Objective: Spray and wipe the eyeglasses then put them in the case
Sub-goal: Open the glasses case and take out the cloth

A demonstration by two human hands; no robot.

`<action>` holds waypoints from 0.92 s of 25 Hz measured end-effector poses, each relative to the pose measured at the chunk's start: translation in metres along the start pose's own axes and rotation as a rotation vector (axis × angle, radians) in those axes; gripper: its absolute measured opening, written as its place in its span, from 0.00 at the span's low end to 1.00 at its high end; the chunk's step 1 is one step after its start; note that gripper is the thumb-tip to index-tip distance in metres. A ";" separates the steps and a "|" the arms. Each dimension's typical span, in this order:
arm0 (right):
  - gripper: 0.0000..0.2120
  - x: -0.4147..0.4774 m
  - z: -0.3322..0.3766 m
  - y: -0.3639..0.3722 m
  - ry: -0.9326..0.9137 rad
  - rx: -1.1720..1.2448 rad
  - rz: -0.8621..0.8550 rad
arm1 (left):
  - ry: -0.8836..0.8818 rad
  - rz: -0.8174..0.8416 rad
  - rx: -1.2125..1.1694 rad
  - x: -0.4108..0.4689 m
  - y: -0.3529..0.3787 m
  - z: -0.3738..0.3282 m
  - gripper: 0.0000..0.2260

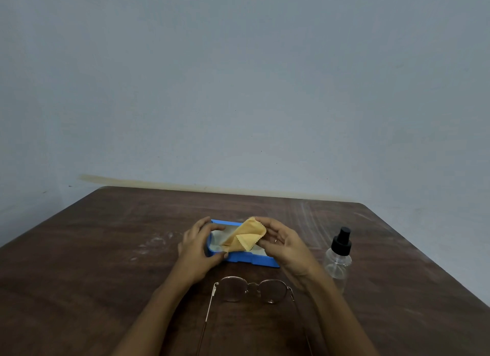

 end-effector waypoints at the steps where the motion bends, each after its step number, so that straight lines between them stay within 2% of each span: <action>1: 0.21 0.000 0.002 0.000 -0.012 -0.011 -0.006 | 0.009 0.007 0.009 -0.002 -0.001 -0.002 0.26; 4: 0.17 0.001 0.008 0.001 -0.053 -0.061 -0.041 | 0.059 -0.042 0.009 -0.007 -0.008 -0.011 0.29; 7: 0.12 0.001 0.012 -0.001 -0.091 -0.102 -0.092 | 0.124 -0.111 -0.002 -0.010 -0.016 -0.022 0.25; 11: 0.08 0.003 0.015 -0.003 -0.141 -0.080 -0.140 | 0.207 -0.103 -0.040 -0.010 -0.017 -0.036 0.16; 18: 0.08 0.003 0.019 -0.007 -0.198 0.008 -0.189 | 0.261 -0.179 -0.105 -0.008 -0.023 -0.045 0.17; 21: 0.11 0.001 0.024 -0.009 -0.221 -0.036 -0.192 | 0.261 -0.223 -0.165 -0.009 -0.027 -0.053 0.06; 23: 0.15 0.000 0.027 -0.012 -0.234 -0.104 -0.212 | 0.247 -0.306 -0.219 -0.011 -0.033 -0.057 0.05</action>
Point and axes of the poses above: each hand's wrist, its own x-axis towards the middle knuckle, its own y-axis out of the palm, z = x × y, the point moved 7 cm from there along x, towards the middle knuckle, and after that the axes turned 5 degrees about -x, right-handed, at the moved point
